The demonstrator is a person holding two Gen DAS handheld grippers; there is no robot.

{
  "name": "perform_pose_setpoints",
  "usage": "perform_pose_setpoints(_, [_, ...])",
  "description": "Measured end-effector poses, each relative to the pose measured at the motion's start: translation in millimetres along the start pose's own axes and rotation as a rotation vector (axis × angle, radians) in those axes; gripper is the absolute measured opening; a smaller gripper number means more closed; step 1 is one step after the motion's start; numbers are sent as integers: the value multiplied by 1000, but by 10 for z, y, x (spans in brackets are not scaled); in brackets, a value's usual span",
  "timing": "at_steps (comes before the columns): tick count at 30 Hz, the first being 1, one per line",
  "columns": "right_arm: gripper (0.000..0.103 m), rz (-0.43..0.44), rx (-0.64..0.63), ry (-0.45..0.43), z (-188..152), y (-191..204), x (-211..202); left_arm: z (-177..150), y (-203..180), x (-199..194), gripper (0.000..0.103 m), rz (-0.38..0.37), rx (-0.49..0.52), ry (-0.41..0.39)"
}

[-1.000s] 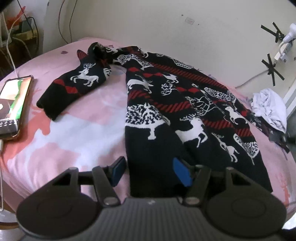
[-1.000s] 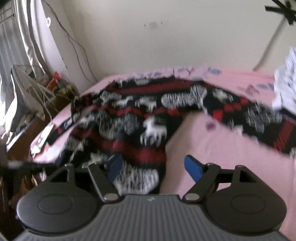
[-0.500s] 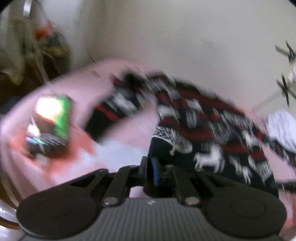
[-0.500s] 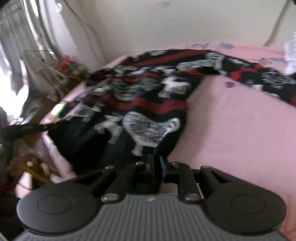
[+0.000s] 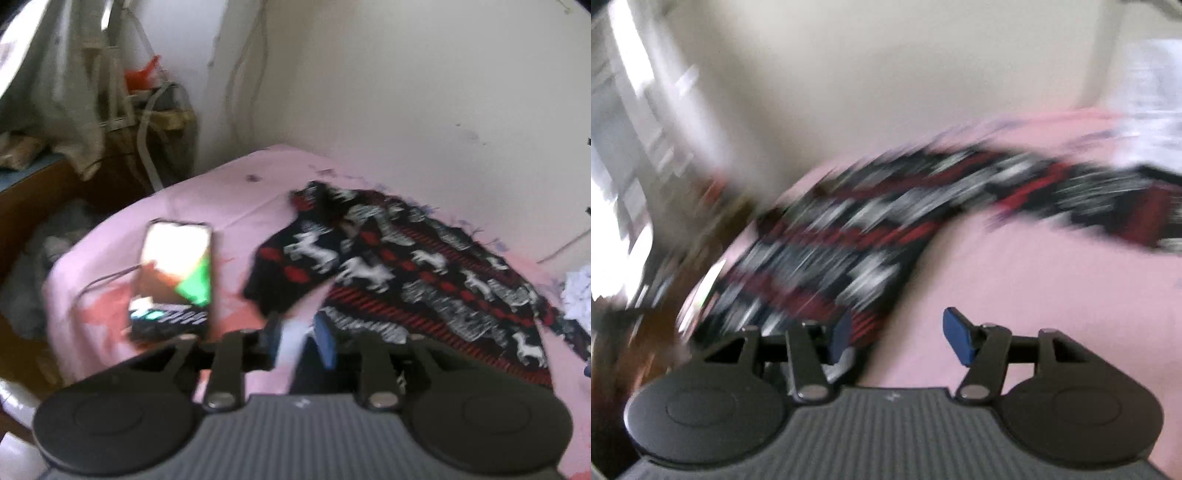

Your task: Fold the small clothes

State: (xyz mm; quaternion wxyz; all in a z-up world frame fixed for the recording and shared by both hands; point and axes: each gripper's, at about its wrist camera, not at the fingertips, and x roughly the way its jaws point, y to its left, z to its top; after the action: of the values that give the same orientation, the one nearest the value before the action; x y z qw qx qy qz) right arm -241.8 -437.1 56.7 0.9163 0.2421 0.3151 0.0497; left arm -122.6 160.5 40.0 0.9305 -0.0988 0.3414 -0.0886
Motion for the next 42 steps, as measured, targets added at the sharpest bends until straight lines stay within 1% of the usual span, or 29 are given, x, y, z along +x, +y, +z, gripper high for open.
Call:
perform_pose_setpoints(1, [56, -58, 72, -46, 58, -158, -67, 29, -74, 70, 29, -15, 15, -1])
perform_pose_setpoints(4, [57, -263, 264, -184, 93, -648, -351, 58, -295, 279, 30, -81, 47, 21])
perform_pose_setpoints(5, [56, -315, 329, -220, 75, -817, -443, 71, -378, 372, 30, -106, 59, 32])
perform_pose_setpoints(7, [59, -383, 427, -274, 30, -1090, -591, 52, -528, 505, 30, -141, 71, 54])
perform_pose_setpoints(8, [59, -417, 467, -295, 13, -1205, -652, 54, -601, 592, 30, -166, 75, 73])
perform_pose_setpoints(9, [59, -431, 511, -308, -9, -1315, -698, 38, -663, 656, 30, -185, 81, 88])
perform_pose_setpoints(11, [57, -406, 594, -317, -42, -1493, -713, 16, -802, 790, 30, -212, 98, 118])
perform_pose_setpoints(12, [57, -394, 613, -338, -47, -1536, -708, 1, -861, 854, 30, -221, 106, 129])
perform_pose_setpoints(16, [52, -428, 636, -386, 49, -1595, -569, -73, -996, 1017, 30, -245, 117, 173])
perform_pose_setpoints(18, [50, -464, 642, -433, 107, -1597, -487, -101, -1029, 1080, 30, -246, 117, 187])
perform_pose_setpoints(19, [47, -493, 636, -452, 134, -1589, -444, -115, -1039, 1118, 30, -247, 116, 191])
perform_pose_setpoints(20, [38, -528, 627, -468, 170, -1608, -419, -127, -1055, 1146, 30, -247, 117, 192])
perform_pose_setpoints(21, [22, -572, 624, -473, 198, -1612, -378, -116, -1052, 1161, 30, -248, 120, 190])
perform_pose_setpoints(23, [8, -607, 629, -470, 201, -1618, -371, -104, -1065, 1187, 30, -251, 125, 172])
perform_pose_setpoints(25, [7, -613, 610, -484, 218, -1520, -418, -83, -1067, 1212, 33, -253, 132, 144])
perform_pose_setpoints(26, [7, -605, 574, -499, 258, -1424, -442, -73, -1058, 1218, 39, -257, 130, 126])
perform_pose_setpoints(27, [7, -582, 520, -513, 324, -1273, -472, -65, -1043, 1224, 44, -259, 123, 106])
perform_pose_setpoints(28, [7, -553, 461, -519, 412, -1114, -478, -56, -1022, 1231, 52, -258, 112, 85])
perform_pose_setpoints(29, [7, -521, 397, -523, 523, -932, -465, -52, -991, 1247, 54, -257, 101, 64])
perform_pose_setpoints(31, [7, -451, 260, -515, 813, -535, -353, -38, -937, 1311, 54, -252, 84, 47])
perform_pose_setpoints(33, [7, -365, 139, -501, 1146, -116, -129, -52, -884, 1381, 54, -265, 61, 41])
perform_pose_setpoints(36, [7, -241, -7, -459, 1601, 548, 397, -63, -842, 1374, 54, -280, 38, 23])
perform_pose_setpoints(38, [6, -169, -108, -413, 1796, 1013, 835, -75, -810, 1367, 54, -287, 21, 15])
perform_pose_setpoints(39, [6, -125, -164, -377, 1848, 1283, 1120, -77, -794, 1362, 54, -289, 16, 12])
perform_pose_setpoints(40, [6, -90, -191, -344, 1859, 1457, 1328, -77, -779, 1359, 54, -294, 7, 10])
perform_pose_setpoints(42, [6, -19, -218, -251, 1810, 1787, 1830, -73, -732, 1363, 53, -306, -19, 8])
